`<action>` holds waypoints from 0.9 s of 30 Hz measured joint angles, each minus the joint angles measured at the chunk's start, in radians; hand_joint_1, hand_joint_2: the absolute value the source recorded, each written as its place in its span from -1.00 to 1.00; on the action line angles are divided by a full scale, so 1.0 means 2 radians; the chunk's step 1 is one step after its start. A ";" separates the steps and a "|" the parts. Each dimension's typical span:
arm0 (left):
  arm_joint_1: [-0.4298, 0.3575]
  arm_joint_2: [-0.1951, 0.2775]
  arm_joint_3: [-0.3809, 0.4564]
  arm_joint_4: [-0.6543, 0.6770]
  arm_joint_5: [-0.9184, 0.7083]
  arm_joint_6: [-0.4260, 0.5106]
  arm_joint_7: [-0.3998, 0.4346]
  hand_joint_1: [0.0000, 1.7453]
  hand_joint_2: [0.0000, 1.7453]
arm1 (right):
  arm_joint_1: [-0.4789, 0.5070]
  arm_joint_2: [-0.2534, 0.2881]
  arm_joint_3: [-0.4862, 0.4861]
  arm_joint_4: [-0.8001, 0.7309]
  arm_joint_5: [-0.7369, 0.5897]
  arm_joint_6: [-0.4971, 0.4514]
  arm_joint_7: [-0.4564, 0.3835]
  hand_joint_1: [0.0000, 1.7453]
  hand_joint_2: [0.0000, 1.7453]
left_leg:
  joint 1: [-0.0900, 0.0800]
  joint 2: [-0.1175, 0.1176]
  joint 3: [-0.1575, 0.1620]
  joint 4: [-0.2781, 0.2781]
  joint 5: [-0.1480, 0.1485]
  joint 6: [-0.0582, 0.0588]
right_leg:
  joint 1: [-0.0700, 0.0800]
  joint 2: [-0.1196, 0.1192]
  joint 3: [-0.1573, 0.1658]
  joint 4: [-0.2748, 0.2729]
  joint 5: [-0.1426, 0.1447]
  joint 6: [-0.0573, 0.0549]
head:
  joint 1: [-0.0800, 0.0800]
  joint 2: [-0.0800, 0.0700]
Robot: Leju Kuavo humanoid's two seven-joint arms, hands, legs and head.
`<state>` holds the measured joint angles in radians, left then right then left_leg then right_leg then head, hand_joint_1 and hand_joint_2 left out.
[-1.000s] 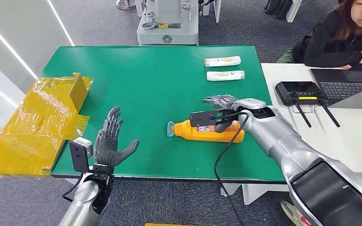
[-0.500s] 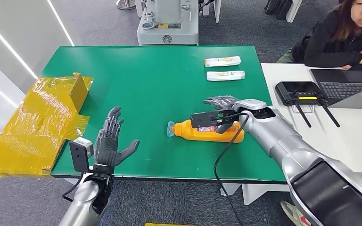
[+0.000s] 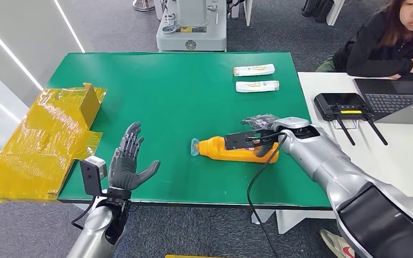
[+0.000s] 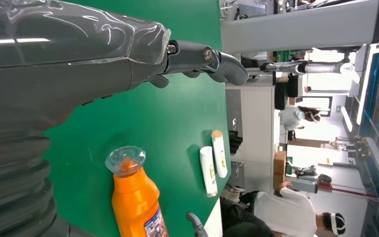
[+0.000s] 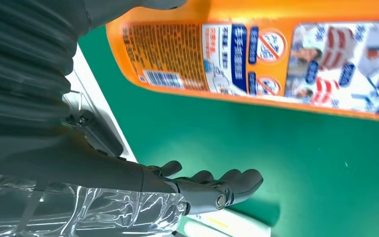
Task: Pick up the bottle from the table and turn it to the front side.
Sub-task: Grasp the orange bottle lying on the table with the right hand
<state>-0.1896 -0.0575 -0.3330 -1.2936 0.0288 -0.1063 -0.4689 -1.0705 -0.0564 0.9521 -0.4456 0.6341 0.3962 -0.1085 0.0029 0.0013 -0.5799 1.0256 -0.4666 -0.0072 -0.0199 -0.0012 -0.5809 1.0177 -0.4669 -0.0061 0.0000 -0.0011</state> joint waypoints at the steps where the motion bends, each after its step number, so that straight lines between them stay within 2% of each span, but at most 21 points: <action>1: 0.000 0.000 0.000 0.000 0.000 0.000 0.000 -1.00 1.00 | 0.001 -0.001 0.001 0.000 0.000 0.000 0.000 -1.00 1.00 | 0.000 0.000 0.000 0.000 0.000 0.000 | 0.000 0.000 0.000 0.000 0.000 0.000 | 0.000 0.000; 17: 0.000 0.003 0.000 0.000 0.007 -0.010 -0.001 -1.00 1.00 | 0.010 -0.011 0.014 0.000 -0.008 -0.002 0.007 -1.00 1.00 | 0.000 0.000 0.000 0.000 0.000 0.000 | 0.000 0.000 0.000 0.000 0.000 0.000 | 0.000 0.000; 27: -0.001 0.004 -0.002 0.008 0.015 -0.012 -0.006 -1.00 1.00 | 0.036 -0.017 0.019 -0.001 -0.024 -0.035 -0.010 -1.00 1.00 | 0.000 0.000 0.000 0.000 0.000 0.000 | 0.000 0.000 0.000 0.000 0.000 0.000 | 0.000 0.000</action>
<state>-0.1918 -0.0500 -0.3370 -1.2776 0.0580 -0.1300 -0.4816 -0.9978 -0.0894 0.9900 -0.4471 0.5866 0.3269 -0.1286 0.0030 0.0012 -0.5798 1.0257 -0.4666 -0.0072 -0.0197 -0.0013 -0.5809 1.0176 -0.4669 -0.0062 0.0001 -0.0011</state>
